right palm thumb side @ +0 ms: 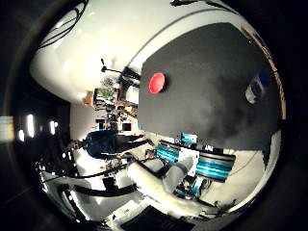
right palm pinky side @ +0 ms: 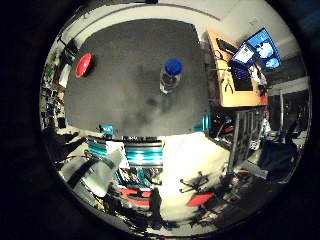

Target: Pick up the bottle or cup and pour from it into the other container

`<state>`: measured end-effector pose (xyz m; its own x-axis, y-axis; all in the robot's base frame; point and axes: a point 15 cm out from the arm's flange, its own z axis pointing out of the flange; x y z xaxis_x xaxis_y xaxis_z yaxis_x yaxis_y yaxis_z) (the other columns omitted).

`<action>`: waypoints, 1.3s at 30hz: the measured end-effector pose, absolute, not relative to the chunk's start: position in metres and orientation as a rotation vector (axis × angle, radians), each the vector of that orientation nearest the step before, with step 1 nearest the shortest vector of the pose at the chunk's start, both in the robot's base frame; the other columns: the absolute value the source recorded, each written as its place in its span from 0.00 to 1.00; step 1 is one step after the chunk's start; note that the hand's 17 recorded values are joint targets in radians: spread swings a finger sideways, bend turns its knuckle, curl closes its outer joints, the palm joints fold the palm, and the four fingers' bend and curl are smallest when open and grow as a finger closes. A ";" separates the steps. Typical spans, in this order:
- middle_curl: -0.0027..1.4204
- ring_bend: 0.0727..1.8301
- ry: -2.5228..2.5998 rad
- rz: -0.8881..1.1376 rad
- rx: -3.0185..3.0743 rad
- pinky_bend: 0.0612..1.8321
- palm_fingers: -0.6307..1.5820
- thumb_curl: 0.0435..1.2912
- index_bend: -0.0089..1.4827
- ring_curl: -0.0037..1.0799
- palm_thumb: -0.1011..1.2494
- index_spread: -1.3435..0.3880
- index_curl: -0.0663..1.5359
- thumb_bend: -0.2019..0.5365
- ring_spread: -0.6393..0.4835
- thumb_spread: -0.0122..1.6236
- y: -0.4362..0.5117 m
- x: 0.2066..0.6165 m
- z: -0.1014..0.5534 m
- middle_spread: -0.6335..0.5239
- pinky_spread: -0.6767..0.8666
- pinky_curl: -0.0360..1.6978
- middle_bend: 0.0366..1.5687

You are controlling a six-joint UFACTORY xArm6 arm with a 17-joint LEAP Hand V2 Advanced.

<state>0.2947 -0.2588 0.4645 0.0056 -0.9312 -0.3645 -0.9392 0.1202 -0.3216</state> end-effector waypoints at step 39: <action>0.24 0.21 1.693 0.205 -1.102 0.37 0.39 0.20 0.11 0.22 0.37 0.61 0.22 0.23 0.68 0.59 -0.440 0.276 0.284 0.53 0.71 0.02 0.15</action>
<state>0.2761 -0.4400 0.2841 -0.0187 -0.5630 -0.8263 -0.7441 0.5598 -0.3645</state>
